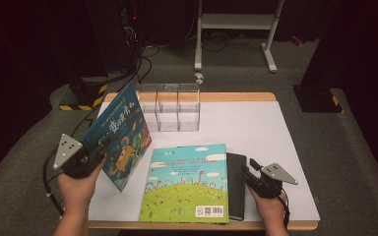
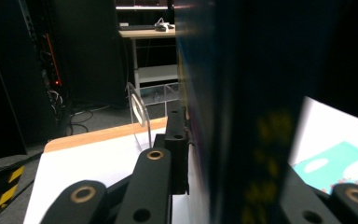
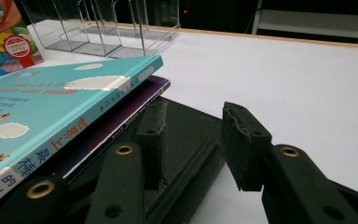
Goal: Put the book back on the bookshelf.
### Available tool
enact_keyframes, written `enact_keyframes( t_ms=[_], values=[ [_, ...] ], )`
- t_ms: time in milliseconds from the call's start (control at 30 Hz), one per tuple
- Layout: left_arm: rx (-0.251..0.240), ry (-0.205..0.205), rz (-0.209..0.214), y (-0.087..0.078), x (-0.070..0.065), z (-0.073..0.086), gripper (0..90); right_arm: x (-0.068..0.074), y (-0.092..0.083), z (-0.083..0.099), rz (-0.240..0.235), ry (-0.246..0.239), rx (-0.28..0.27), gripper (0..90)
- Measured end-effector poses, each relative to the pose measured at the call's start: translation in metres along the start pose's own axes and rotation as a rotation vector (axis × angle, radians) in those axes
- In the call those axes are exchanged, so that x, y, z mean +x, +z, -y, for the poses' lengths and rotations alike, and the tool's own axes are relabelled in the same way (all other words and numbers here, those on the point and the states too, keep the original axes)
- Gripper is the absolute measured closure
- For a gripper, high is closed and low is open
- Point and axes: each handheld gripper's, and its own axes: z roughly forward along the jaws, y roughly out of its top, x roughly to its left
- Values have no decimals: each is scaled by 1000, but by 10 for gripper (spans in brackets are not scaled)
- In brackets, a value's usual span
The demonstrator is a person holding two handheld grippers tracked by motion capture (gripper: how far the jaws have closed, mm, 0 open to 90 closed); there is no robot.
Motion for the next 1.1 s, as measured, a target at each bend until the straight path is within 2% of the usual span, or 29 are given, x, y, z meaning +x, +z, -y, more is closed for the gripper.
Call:
enact_keyframes(
  t_ms=[67, 233, 367, 533, 767, 867, 967, 1100],
  values=[
    [-7, -21, 3, 2, -1, 0, 775, 0, 0, 0, 0, 1, 0, 608],
    [-7, -31, 15, 4, -2, -1, 777, -1, -1, 0, 1, 1, -3, 608],
    [-4, -5, -10, 6, -4, -1, 806, 0, -1, 0, 1, 0, -4, 608],
    [0, 14, -12, 10, -9, -2, 826, -1, -1, 0, 0, 2, -6, 607],
    [27, 28, -11, 31, -15, -13, 831, 0, -3, -2, -6, 16, -12, 606],
    [35, 15, -7, 42, -16, -17, 831, -1, -4, -3, -5, 13, -19, 605],
    [31, 0, -8, 51, -17, -23, 831, -2, -5, -3, -1, 15, -20, 604],
    [9, 19, -21, 62, -21, -30, 831, -5, -6, -2, 2, 24, -22, 604]
  ],
)
